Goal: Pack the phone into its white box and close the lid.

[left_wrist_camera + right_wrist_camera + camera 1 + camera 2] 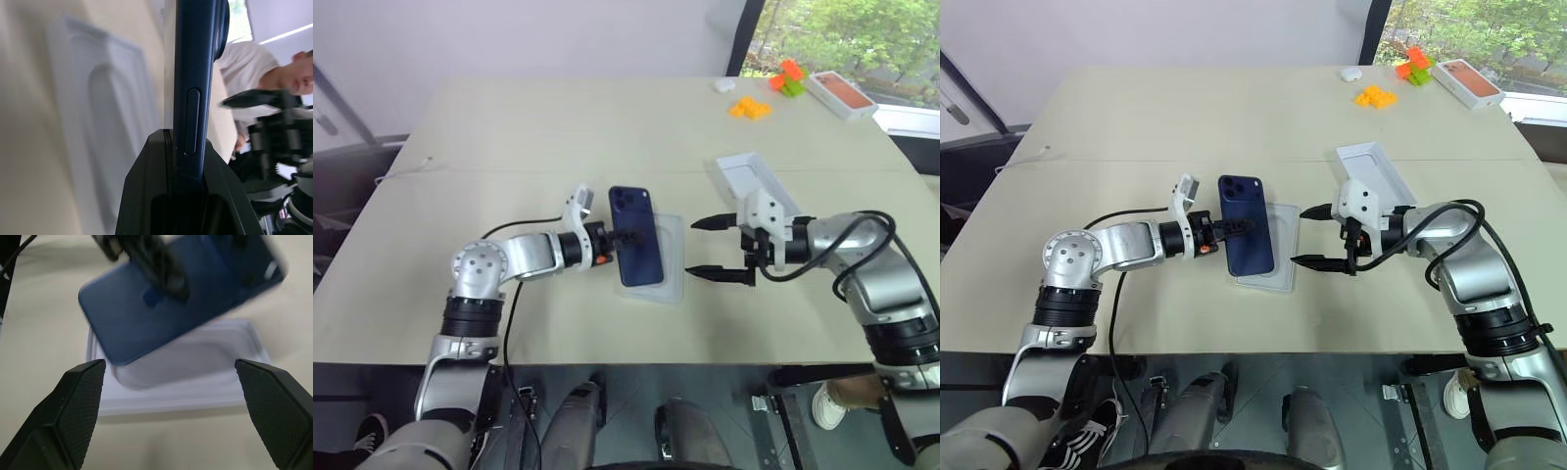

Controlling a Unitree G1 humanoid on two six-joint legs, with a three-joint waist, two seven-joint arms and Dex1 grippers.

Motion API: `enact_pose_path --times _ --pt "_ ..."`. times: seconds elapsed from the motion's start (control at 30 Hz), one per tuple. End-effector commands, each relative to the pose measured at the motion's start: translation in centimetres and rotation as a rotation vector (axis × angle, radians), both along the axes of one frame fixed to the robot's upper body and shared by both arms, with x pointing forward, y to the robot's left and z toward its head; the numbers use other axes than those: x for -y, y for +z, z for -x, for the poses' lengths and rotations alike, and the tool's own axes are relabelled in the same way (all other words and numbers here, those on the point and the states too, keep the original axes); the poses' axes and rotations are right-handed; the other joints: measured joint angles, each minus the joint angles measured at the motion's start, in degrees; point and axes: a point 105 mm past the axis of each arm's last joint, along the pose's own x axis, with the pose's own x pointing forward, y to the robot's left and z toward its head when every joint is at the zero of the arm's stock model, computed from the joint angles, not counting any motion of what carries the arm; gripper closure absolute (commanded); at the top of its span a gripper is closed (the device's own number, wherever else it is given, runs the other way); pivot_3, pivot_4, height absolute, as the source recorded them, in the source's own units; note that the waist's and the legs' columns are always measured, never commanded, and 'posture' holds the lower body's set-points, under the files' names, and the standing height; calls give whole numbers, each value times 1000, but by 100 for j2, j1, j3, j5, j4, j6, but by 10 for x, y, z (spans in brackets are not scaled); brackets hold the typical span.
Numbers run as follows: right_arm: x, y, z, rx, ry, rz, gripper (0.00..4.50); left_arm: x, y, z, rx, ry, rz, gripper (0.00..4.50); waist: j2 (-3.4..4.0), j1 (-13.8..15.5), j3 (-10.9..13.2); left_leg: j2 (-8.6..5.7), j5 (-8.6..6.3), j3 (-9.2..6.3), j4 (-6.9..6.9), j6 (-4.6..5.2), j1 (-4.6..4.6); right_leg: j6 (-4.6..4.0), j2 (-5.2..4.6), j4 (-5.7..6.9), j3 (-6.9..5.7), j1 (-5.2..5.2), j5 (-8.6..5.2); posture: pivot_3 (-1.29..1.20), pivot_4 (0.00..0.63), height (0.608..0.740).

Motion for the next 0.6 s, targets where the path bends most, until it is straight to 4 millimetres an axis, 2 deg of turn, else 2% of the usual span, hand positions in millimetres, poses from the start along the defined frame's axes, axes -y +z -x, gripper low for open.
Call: enact_pose_path --times 0.03,0.1,0.37,0.6 --pt "5 18 1 109 7 -75 74 12 11 3 32 -53 24 4500 1 19 0 0 -2 -2 0 2 1 0 1 0 -2 6 0 0 150 740" --pt "8 18 4 161 19 -70 74 15 10 3 21 -59 29 4500 1 37 0 0 -6 -2 9 7 7 0 0 -1 -3 17 0 0 150 740" --pt "6 12 3 161 14 -51 74 20 3 -2 0 -62 12 4500 1 49 -1 0 -10 -2 20 10 16 0 -1 -3 -4 31 0 0 150 740" --pt "2 14 2 165 12 -62 74 20 -13 -4 -84 -60 -20 4500 1 44 -1 0 -11 -4 18 11 15 1 -1 -4 -5 30 0 0 150 740"
